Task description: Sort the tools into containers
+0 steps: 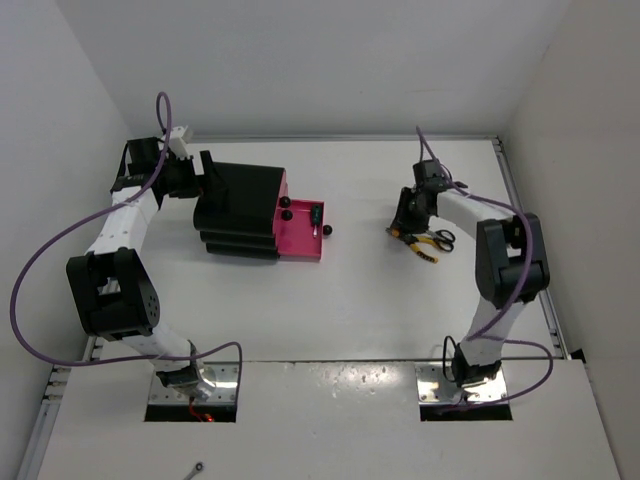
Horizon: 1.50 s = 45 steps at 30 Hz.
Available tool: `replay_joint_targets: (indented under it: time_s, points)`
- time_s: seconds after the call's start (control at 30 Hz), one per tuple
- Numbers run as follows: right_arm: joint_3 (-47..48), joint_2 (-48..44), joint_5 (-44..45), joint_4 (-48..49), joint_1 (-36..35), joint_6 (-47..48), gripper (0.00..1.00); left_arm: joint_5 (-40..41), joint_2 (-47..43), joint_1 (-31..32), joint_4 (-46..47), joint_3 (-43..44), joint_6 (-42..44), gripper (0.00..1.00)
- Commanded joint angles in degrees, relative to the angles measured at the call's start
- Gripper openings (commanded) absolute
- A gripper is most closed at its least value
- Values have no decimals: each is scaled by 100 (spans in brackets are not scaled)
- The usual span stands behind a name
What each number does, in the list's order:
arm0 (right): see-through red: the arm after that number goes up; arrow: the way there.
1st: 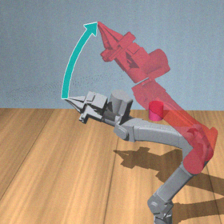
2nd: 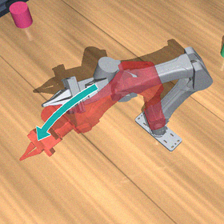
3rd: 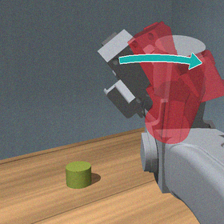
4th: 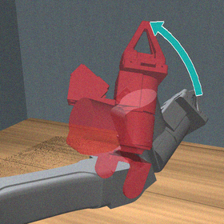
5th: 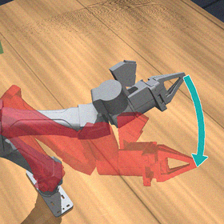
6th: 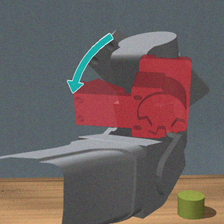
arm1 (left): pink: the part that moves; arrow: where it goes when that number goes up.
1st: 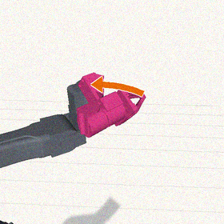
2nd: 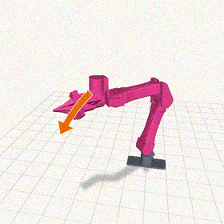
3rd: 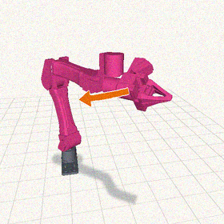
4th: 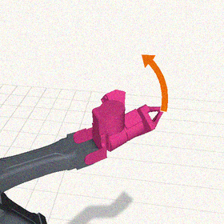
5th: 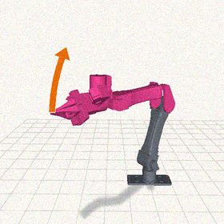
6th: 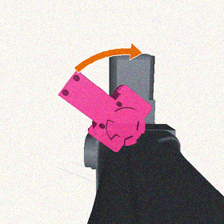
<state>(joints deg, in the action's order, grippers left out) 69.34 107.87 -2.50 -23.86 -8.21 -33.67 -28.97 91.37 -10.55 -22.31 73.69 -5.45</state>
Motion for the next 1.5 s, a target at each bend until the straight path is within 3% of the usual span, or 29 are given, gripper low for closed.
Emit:
replay_joint_targets:
  time_s: [0.0,0.13,0.23,0.33,0.43,0.7,1.03,1.17,1.3,1.4,1.47]
  points:
    - [-315,-906,-821,504,-391,737,0,445,83,70,-415,-232,211,100]
    - [-517,-1128,-1339,680,-778,1781,0,445,82,70,-415,-232,211,100]
    - [-518,-1181,-2287,681,-963,2381,0,445,82,70,-415,-232,211,100]
    - [-212,-1041,-3323,488,-1095,3084,0,445,30,70,-415,-232,211,100]
    - [298,-628,-3712,171,-1271,3498,0,445,30,70,-415,-232,211,100]
    - [1273,198,-4004,460,-1684,3017,0,445,82,122,-415,-232,211,100]
    - [1898,1130,-3705,751,-2220,2427,1,445,135,123,-415,-232,264,100]
    - [1978,1341,-3512,891,-2220,2198,8,445,135,123,-415,-232,264,100]
    - [2040,1394,-3372,944,-2220,2145,24,445,135,123,-415,-232,264,100]
    - [2179,1394,-3064,892,-2273,2084,44,392,135,123,-415,-232,264,100]
    - [2250,1394,-3063,892,-2273,2084,48,392,135,123,-415,-232,264,100]
